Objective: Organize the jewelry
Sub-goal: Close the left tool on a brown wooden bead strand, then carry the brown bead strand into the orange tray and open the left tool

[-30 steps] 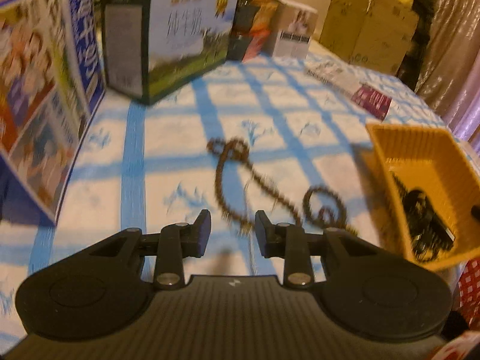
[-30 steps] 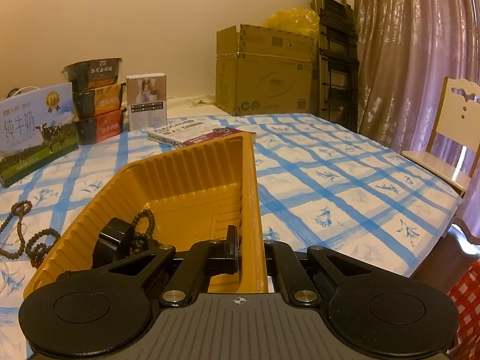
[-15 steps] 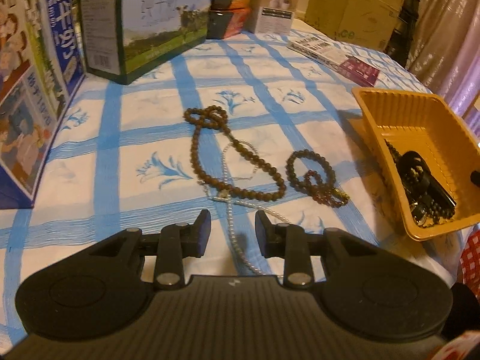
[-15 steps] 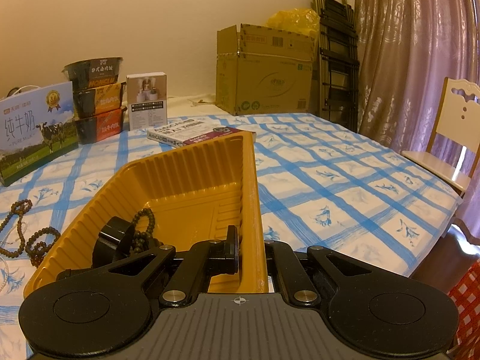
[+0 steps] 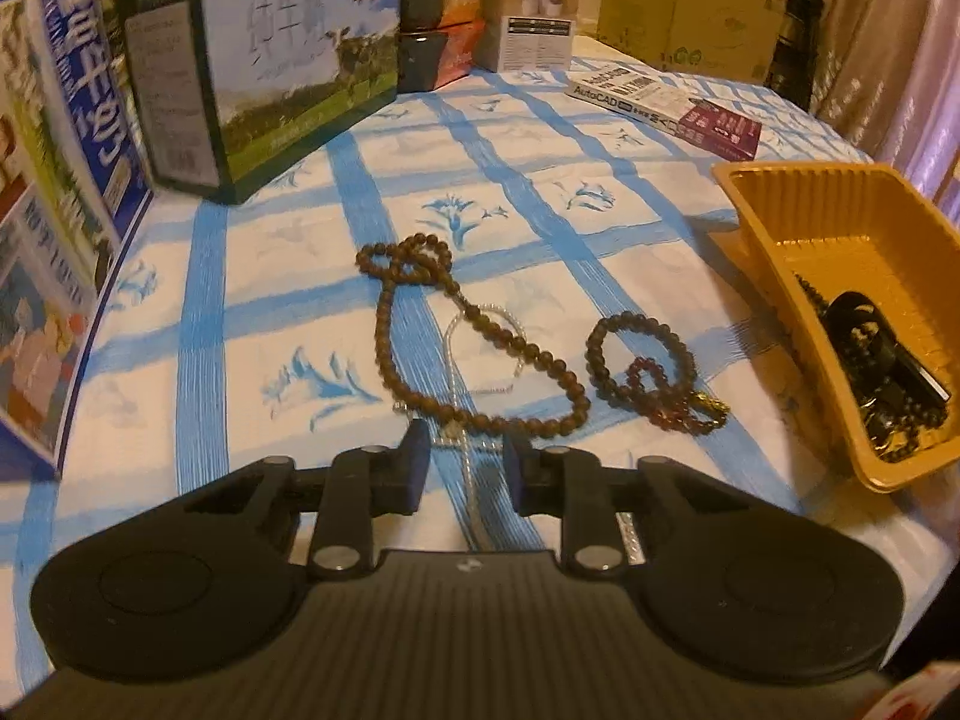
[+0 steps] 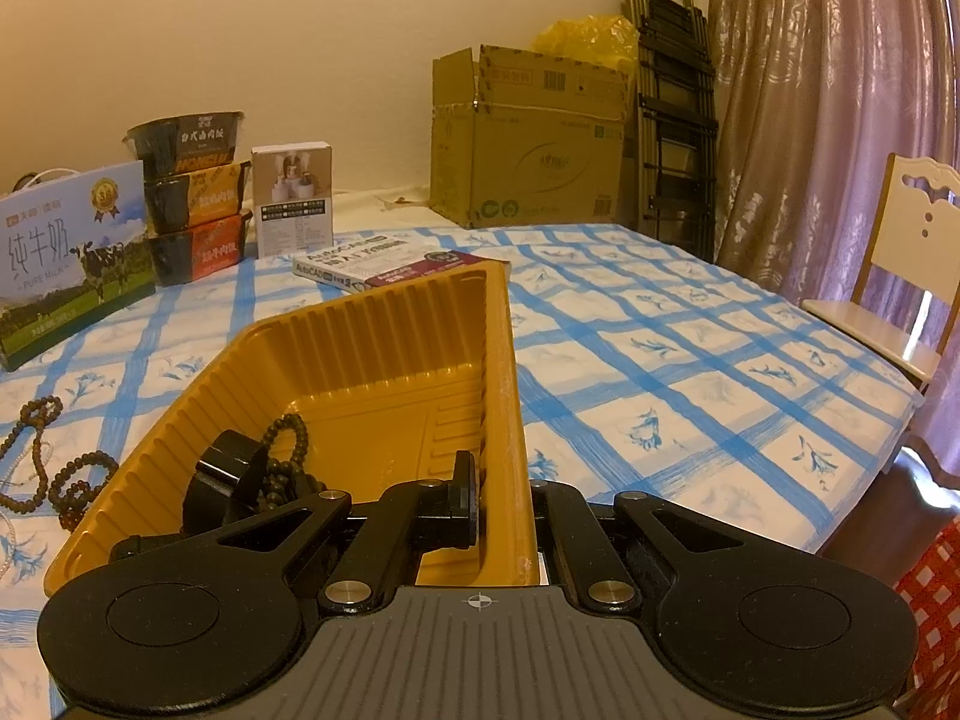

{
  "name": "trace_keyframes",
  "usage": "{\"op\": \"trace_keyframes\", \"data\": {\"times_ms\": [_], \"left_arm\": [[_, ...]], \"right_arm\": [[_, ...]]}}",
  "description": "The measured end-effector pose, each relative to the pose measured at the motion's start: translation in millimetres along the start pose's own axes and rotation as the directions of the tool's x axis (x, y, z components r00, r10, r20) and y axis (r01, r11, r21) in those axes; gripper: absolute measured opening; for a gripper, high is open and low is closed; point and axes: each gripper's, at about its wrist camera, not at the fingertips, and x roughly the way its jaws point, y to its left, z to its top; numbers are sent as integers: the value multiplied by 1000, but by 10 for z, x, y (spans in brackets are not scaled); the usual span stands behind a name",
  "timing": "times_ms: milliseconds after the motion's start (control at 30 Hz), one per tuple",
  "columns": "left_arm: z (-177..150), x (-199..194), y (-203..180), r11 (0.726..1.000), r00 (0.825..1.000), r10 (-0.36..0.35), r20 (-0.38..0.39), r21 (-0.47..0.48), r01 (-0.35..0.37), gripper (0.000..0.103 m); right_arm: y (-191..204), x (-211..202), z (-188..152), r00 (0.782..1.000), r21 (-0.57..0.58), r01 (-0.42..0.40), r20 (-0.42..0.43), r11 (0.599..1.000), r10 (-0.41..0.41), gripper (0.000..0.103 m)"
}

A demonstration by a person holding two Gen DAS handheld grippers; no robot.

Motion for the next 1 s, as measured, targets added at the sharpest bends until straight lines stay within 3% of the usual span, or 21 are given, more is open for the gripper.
{"op": "trace_keyframes", "data": {"times_ms": [100, 567, 1000], "left_arm": [[16, 102, -17, 1000, 1000, 5, -8, 31, -5, 12], [8, 212, -34, 995, 1000, 27, 5, 97, -27, 4], [130, -233, 250, 995, 996, -64, 66, -74, 69, 3]], "right_arm": [[0, 0, 1, 1000, 0, 0, 0, 1000, 0, 4], [-6, 3, -16, 1000, 0, 2, -2, 1000, -2, 4], [-3, 1, -15, 1000, 1, 1, -1, 1000, -1, 4]]}}
